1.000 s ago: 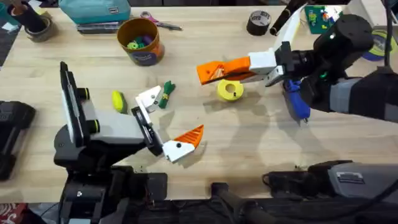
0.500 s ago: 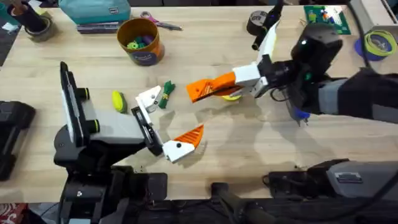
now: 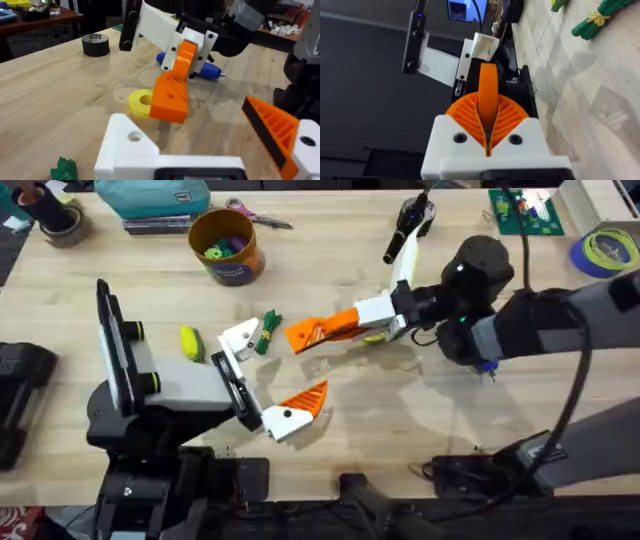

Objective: Pick up the gripper from the table and insert it into the empty holder that is missing its gripper. Then pick up a screw, insert it into the mounting hole, and use the screwdriver to tighten it. Finally, clean up the table by picking up the vegetable and placing it into the bucket.

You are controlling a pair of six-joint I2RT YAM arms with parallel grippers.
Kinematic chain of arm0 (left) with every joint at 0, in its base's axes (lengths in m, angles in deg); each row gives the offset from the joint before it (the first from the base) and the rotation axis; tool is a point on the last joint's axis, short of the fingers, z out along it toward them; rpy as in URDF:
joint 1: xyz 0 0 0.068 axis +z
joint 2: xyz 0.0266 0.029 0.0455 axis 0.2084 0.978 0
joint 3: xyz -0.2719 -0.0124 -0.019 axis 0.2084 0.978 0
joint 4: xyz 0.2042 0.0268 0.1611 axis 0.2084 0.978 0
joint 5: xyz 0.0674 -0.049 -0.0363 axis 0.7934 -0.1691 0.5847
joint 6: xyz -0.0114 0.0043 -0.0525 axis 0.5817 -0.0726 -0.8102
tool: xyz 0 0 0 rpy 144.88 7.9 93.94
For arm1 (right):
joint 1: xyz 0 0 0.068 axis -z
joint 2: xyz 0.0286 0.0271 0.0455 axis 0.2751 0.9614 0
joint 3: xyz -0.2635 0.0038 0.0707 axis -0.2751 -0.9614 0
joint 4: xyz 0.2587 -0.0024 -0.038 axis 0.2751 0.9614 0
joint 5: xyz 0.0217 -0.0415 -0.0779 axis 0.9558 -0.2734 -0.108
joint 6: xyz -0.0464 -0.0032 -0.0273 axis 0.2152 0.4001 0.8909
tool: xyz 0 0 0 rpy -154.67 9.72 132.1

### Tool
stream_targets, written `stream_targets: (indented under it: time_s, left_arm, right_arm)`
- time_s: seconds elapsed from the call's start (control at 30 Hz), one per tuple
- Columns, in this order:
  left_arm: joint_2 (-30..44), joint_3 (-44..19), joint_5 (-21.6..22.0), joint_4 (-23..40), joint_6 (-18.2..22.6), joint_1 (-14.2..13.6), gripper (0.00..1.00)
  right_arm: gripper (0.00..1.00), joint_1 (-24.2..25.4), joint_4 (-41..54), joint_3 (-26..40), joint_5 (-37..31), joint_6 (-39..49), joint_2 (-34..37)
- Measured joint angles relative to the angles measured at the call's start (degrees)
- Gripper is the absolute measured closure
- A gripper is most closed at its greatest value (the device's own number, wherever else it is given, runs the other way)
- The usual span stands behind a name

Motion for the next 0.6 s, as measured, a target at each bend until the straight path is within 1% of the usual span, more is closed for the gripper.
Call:
stream_targets:
  time_s: [0.3, 0.43, 0.6]
  left_arm:
    - [0.0, 0.0, 0.0, 0.0, 0.0, 0.0, 0.015]
    - [0.0, 0.0, 0.0, 0.0, 0.0, 0.0, 0.015]
    - [0.0, 0.0, 0.0, 0.0, 0.0, 0.0, 0.015]
  right_arm:
    - [0.992, -1.2, -7.0, 0.0, -1.2, -6.8, 1.0]
    - [0.992, -1.5, -7.5, 0.0, -1.5, -10.1, 1.0]
    - [0.992, -3.1, -8.7, 0.0, -2.8, -13.0, 1.0]
